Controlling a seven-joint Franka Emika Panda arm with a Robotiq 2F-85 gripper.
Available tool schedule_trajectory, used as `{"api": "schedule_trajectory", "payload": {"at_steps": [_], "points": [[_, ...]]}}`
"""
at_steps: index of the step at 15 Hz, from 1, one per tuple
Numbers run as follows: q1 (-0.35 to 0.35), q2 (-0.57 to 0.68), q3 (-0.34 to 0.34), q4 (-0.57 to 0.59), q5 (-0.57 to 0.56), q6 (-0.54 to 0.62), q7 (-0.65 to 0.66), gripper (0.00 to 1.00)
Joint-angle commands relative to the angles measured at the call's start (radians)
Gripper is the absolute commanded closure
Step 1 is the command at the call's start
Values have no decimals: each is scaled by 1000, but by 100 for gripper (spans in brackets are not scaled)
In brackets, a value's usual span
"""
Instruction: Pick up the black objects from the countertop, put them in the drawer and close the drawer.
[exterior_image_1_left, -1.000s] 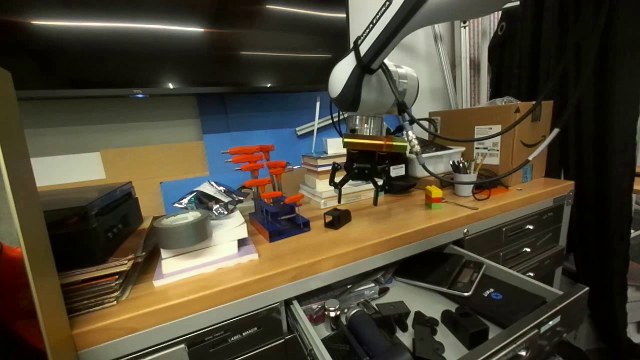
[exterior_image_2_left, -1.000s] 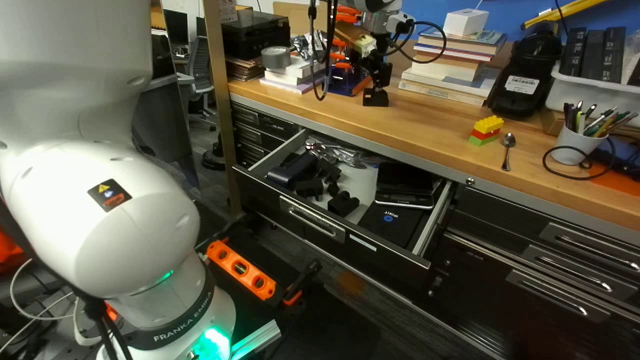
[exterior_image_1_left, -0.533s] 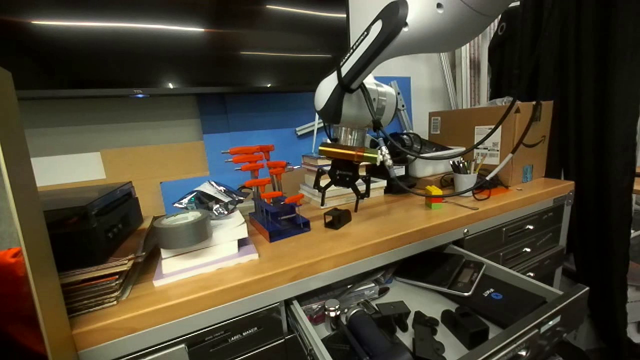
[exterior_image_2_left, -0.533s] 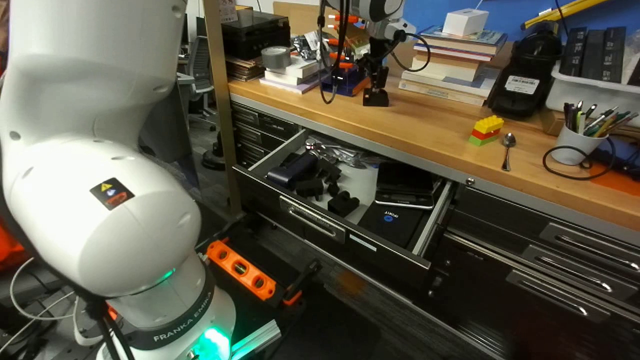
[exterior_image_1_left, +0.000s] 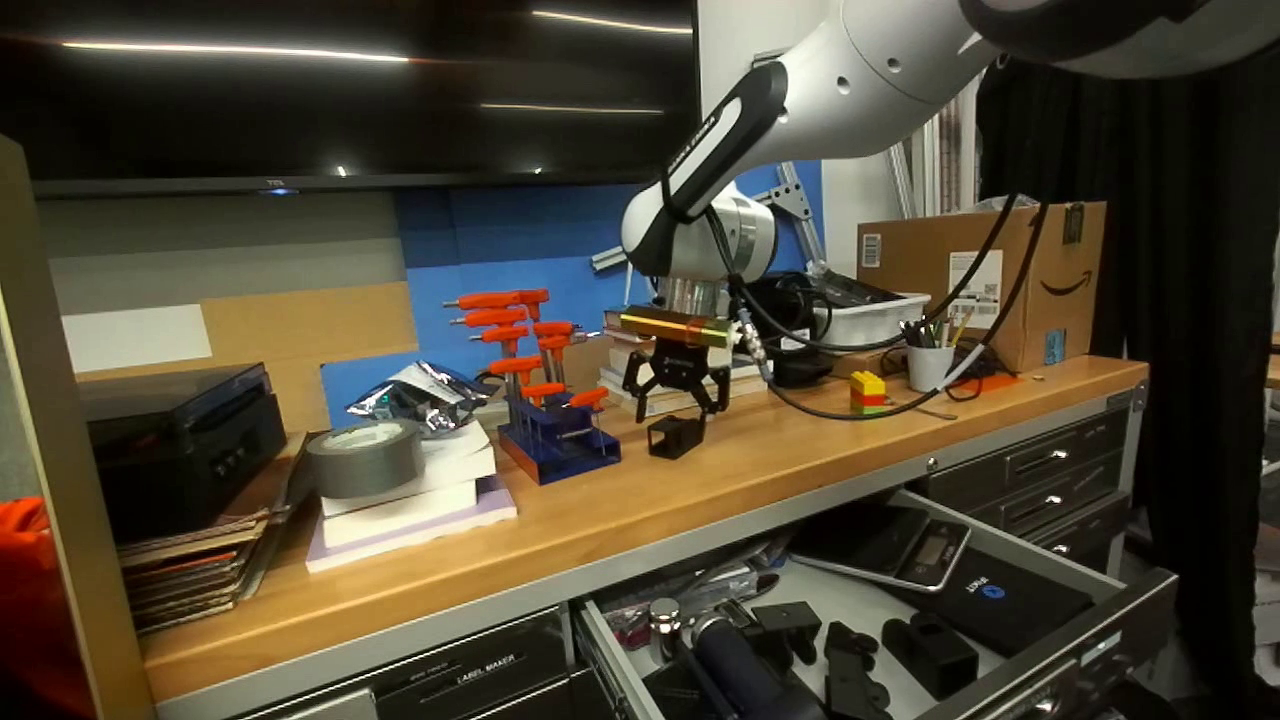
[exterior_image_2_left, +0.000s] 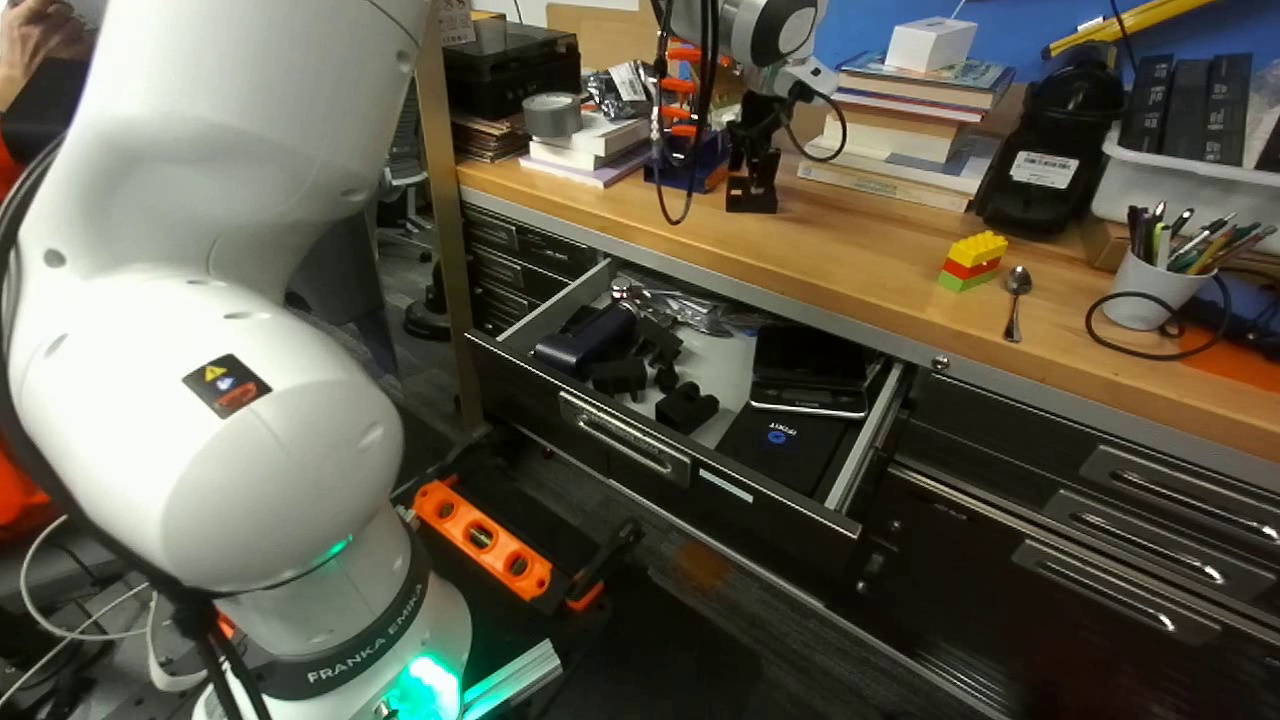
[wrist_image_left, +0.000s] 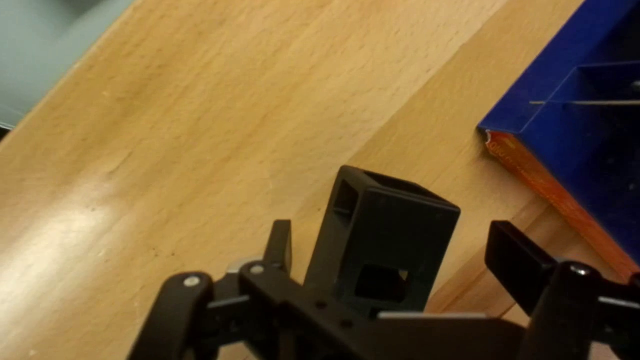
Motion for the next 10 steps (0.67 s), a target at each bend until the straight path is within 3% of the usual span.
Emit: {"api": "schedule_trajectory", "payload": {"at_steps": [1,2,3,9,10], "points": [[14,58,-24,86,6,-31,52,0],[16,64,-28,90,0,-31,58,25],[14,69,-25,92,0,-35,49,26],[12,64,-12,94,-25,-118,-32,73],[12,55,-11,90,-29,-145,-55,72]]}}
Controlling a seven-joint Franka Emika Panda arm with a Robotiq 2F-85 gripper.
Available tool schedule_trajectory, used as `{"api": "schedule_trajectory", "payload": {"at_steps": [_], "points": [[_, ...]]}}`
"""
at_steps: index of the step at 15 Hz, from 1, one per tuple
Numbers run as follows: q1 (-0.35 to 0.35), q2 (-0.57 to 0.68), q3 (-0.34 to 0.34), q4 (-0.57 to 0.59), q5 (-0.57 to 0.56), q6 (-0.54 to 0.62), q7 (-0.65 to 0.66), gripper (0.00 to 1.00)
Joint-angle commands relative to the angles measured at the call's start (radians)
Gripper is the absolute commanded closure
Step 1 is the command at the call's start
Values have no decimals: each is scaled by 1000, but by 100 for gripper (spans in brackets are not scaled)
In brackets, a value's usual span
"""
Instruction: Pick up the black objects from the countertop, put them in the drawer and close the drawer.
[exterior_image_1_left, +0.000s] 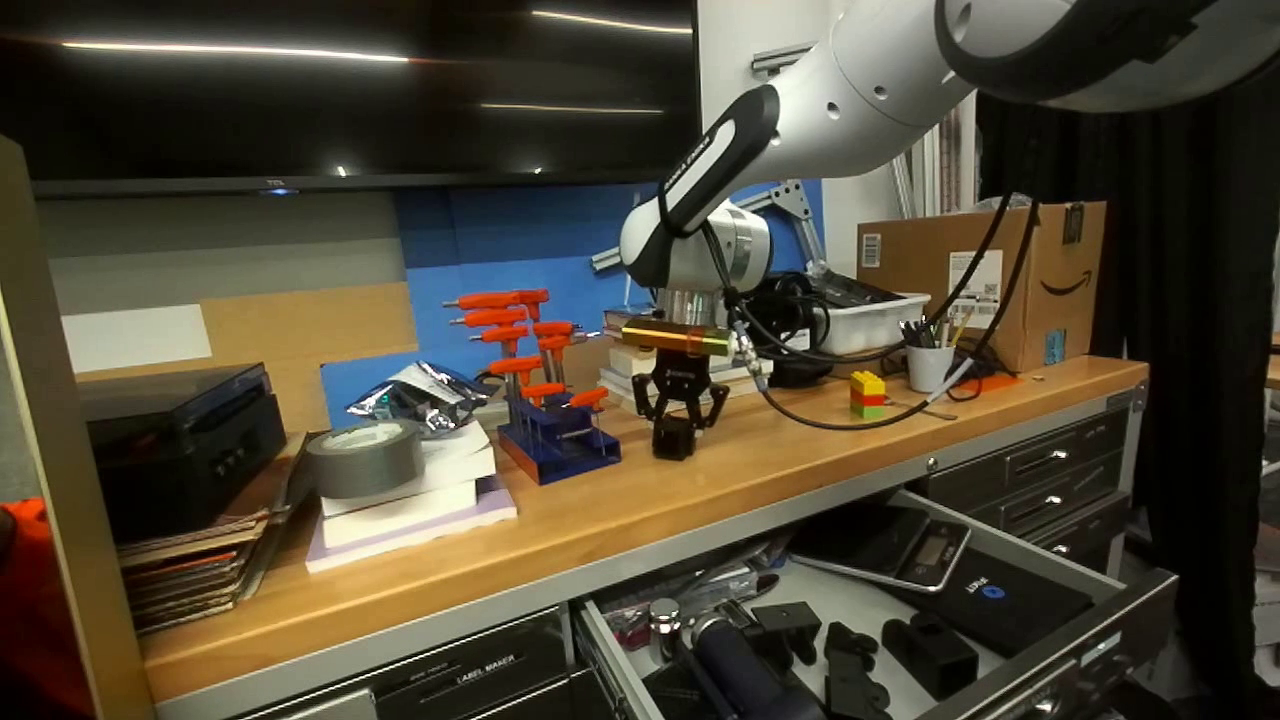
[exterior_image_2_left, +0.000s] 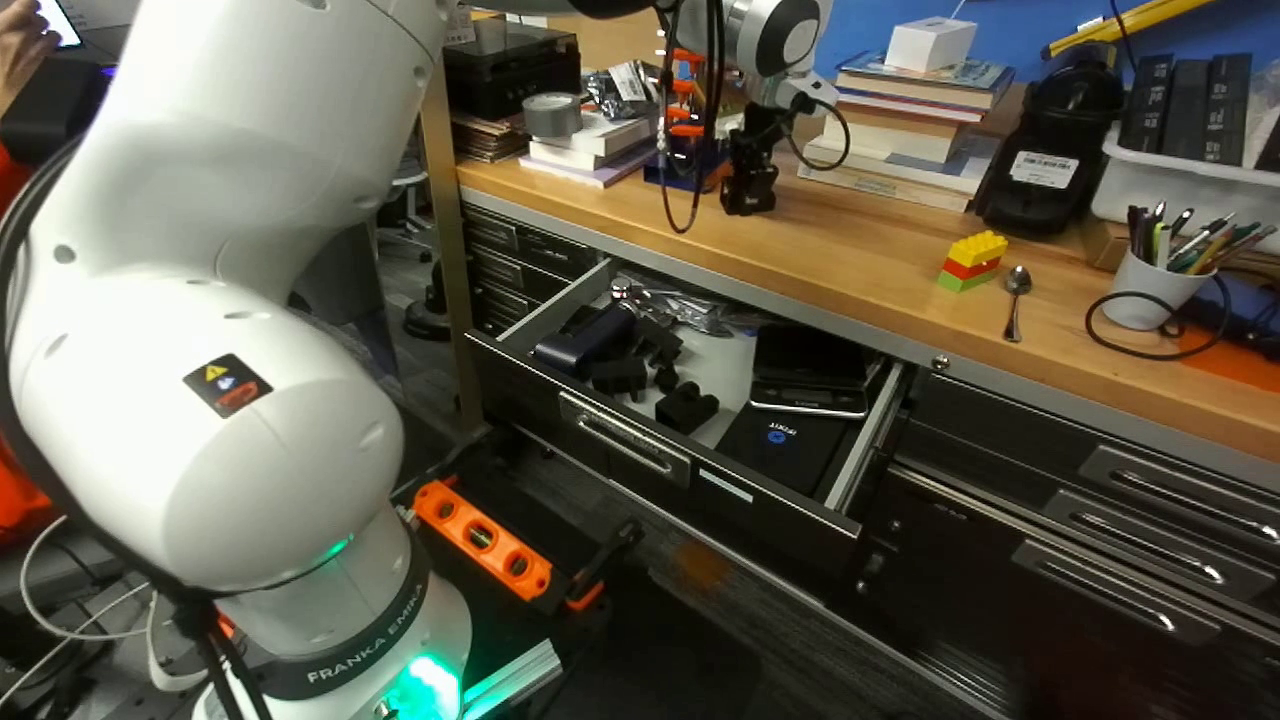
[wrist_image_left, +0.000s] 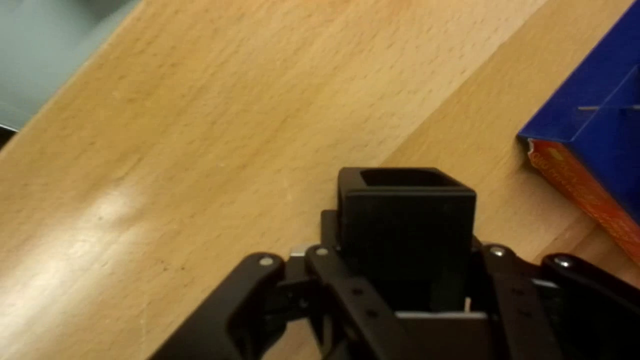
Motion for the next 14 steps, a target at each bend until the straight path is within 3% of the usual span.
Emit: {"api": "schedule_trajectory", "payload": {"at_steps": [1,5,14], "points": [[10,-4,-2,21,-21,-95,-70,71],[6,-103,0,-109,-21,-149,-177,71],[-4,-455,-18,-587,-44,-78,-287,72]]}}
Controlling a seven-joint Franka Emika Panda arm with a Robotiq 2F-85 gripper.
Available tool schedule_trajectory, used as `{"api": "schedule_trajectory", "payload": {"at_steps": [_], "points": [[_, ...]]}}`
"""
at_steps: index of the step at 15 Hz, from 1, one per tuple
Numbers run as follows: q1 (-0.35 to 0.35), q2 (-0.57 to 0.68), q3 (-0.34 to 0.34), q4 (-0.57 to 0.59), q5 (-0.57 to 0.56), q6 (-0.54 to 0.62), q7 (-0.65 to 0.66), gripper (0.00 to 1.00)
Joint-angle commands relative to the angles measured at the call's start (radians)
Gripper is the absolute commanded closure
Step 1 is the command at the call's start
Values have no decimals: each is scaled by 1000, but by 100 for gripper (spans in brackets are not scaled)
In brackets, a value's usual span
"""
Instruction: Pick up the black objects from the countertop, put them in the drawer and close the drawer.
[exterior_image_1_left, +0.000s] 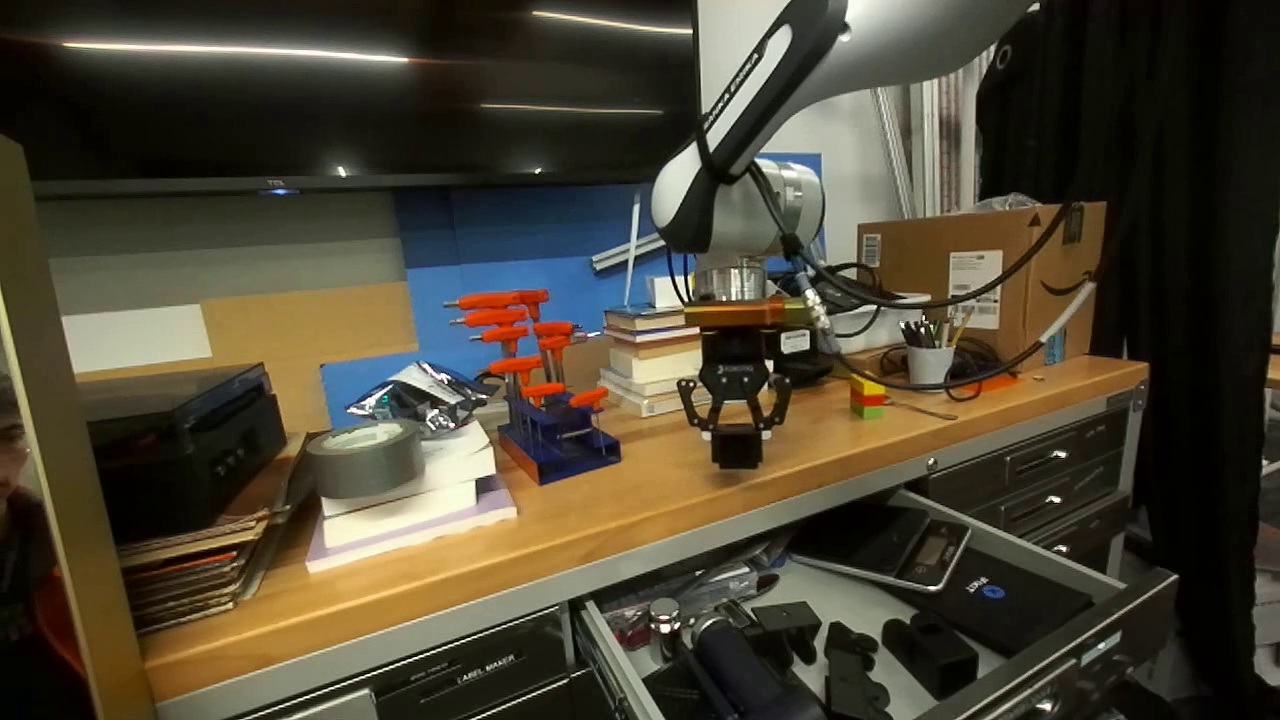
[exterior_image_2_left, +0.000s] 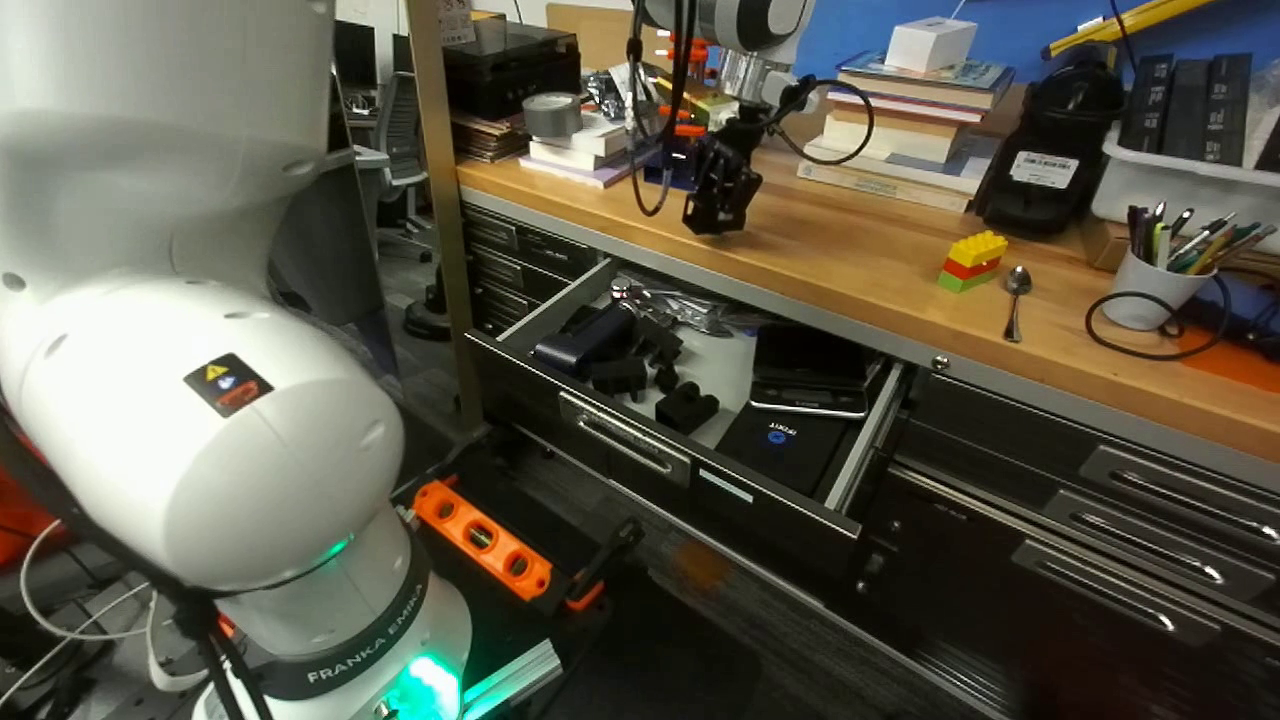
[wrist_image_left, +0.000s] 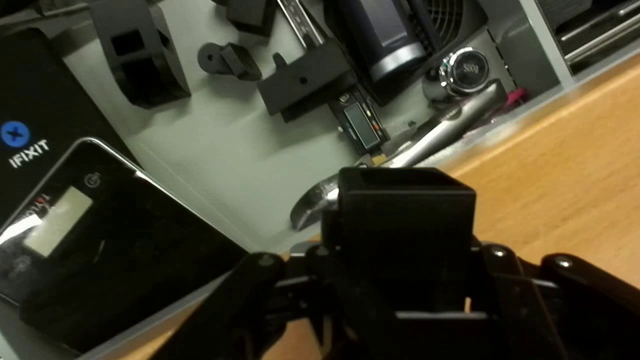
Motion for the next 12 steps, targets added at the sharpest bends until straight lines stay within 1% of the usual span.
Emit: {"api": "schedule_trajectory", "payload": {"at_steps": [1,3,4,7,8,11,12], "points": [[-12,-193,-3,-249,-3,64,-56,72],[-30,-262,3,-355,13,98,-117,72],[-41,-291,5,-410,13,110,-173,72],[-70,-366,9,-580,28,216,-374,72],[-81,-370,7,-622,34,254,-449,72],[-109,-336,6,-671,56,323,-668,72],[-117,-310,8,-661,60,332,-736,72]]}}
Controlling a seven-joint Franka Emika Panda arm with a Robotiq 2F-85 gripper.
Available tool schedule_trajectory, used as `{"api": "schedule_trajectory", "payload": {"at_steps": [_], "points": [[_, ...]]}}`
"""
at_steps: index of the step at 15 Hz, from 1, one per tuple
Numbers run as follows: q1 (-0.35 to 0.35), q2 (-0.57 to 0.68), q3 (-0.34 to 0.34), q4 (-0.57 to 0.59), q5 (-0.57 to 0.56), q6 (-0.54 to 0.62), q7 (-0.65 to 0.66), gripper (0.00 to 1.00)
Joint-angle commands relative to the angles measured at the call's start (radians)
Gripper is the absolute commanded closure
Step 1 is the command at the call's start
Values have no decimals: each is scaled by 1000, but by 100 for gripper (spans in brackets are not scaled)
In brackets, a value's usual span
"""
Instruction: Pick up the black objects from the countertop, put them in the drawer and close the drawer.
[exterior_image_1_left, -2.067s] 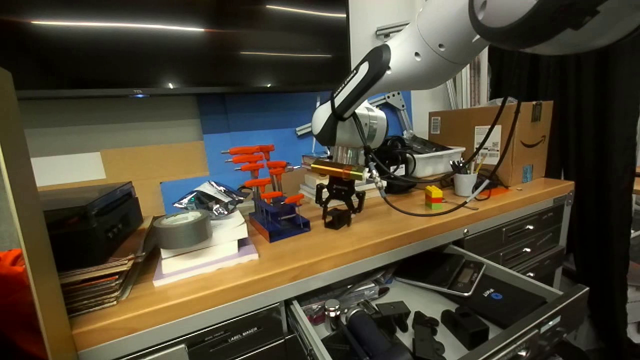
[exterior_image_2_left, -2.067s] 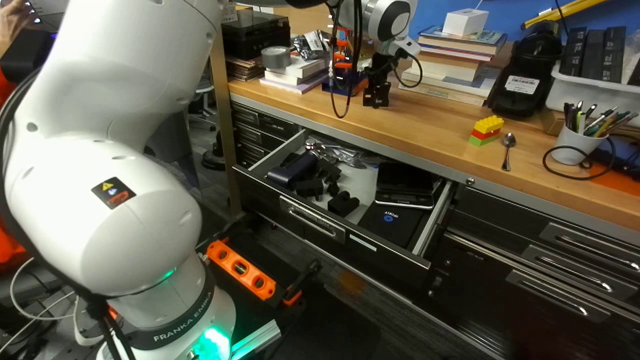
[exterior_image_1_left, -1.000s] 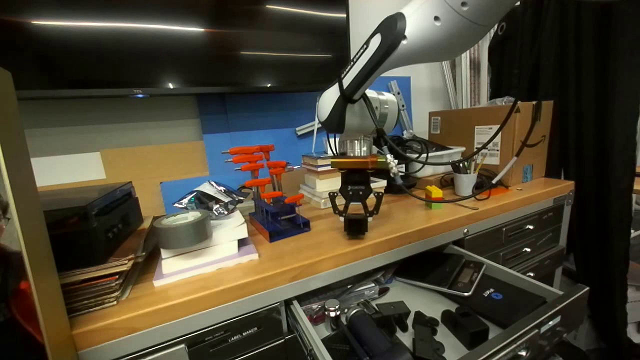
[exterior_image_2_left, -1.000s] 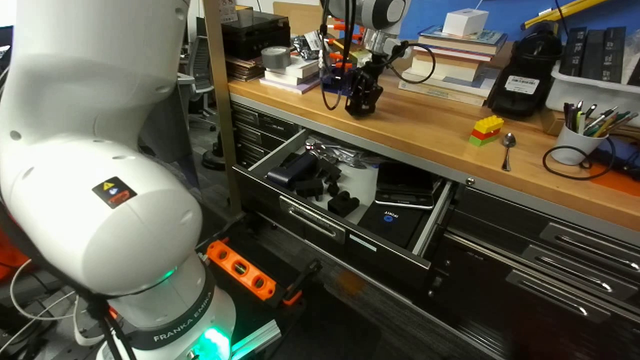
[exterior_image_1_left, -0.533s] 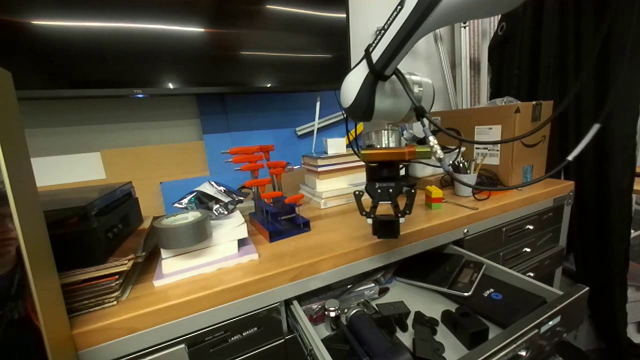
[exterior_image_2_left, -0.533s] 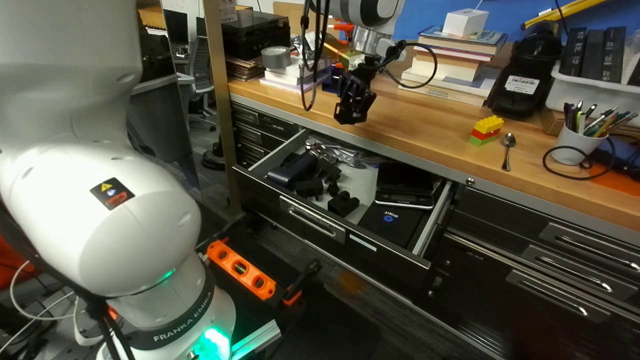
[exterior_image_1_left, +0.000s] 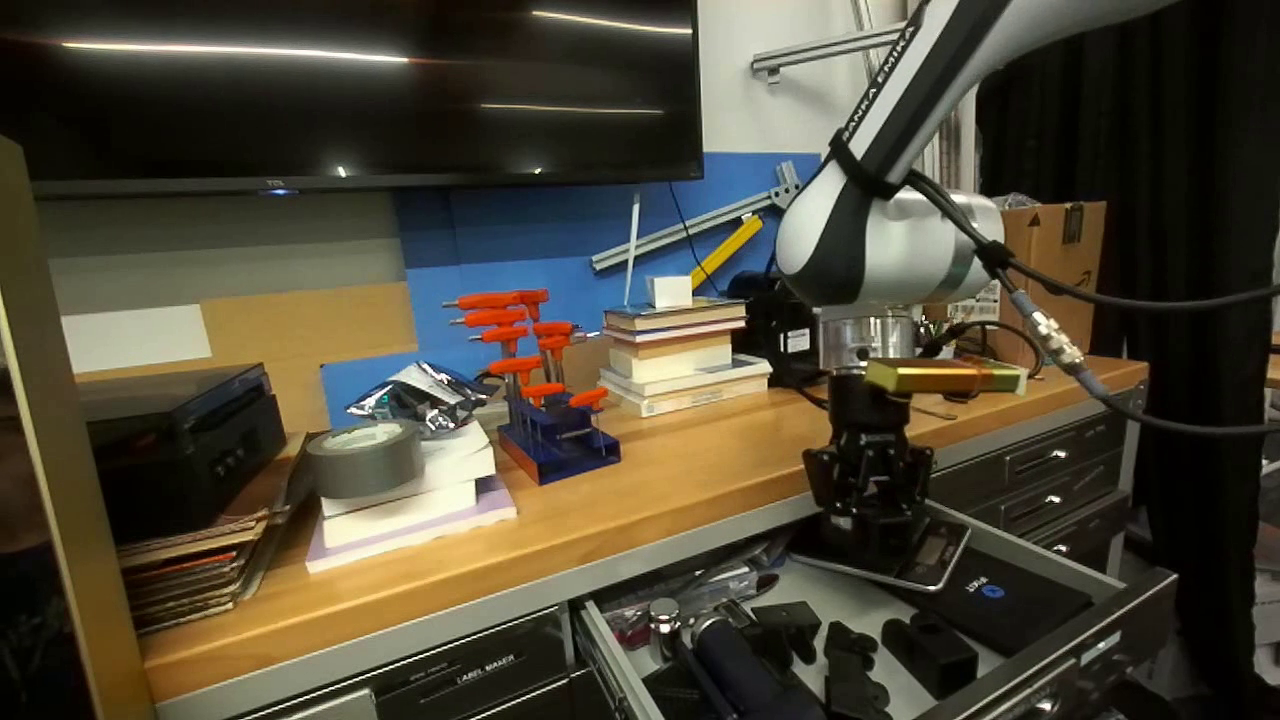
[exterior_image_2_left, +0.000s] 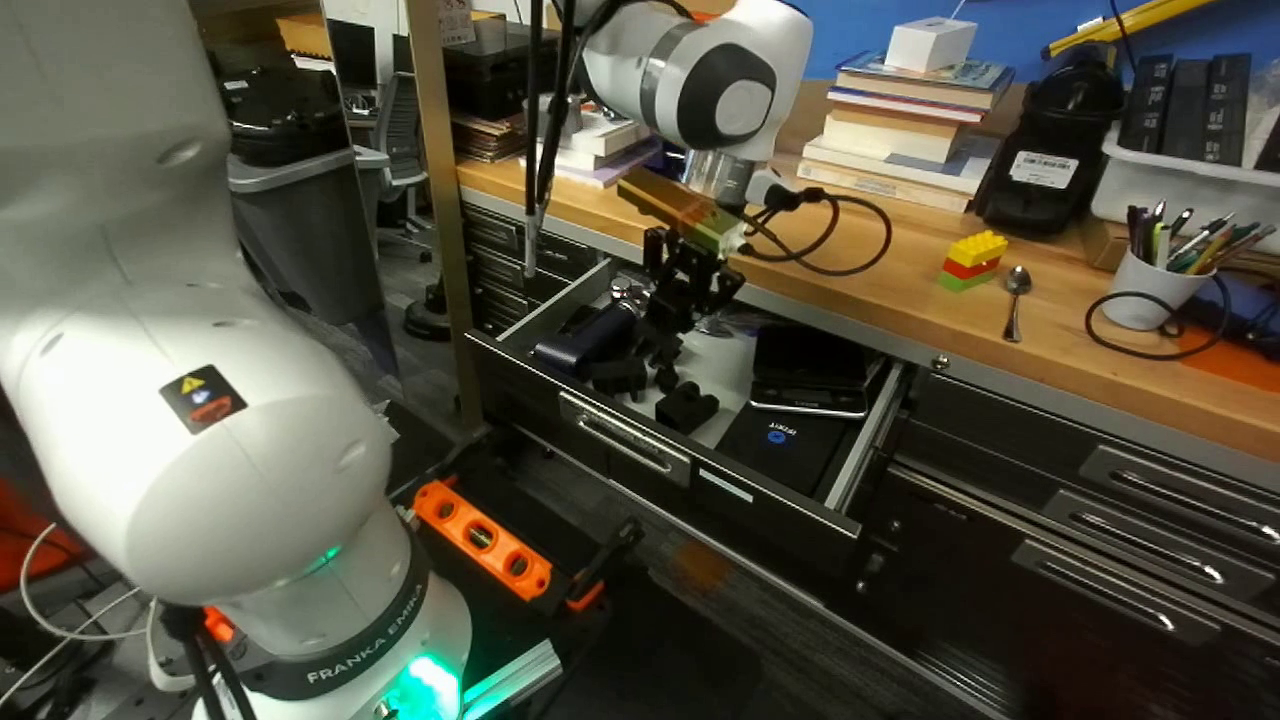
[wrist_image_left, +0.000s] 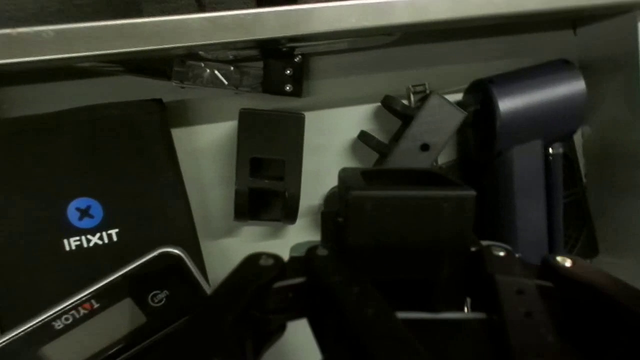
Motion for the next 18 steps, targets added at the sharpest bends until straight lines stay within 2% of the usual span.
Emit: {"api": "schedule_trajectory", "payload": {"at_steps": [1,7,13,18], "points": [[-37,26,12,-27,35,63,-252,72],[-69,163,43,103,-12,51,-553,72],[-71,264,62,187,-118,80,-638,72],[-92,318,68,206,-136,143,-670,72]]}}
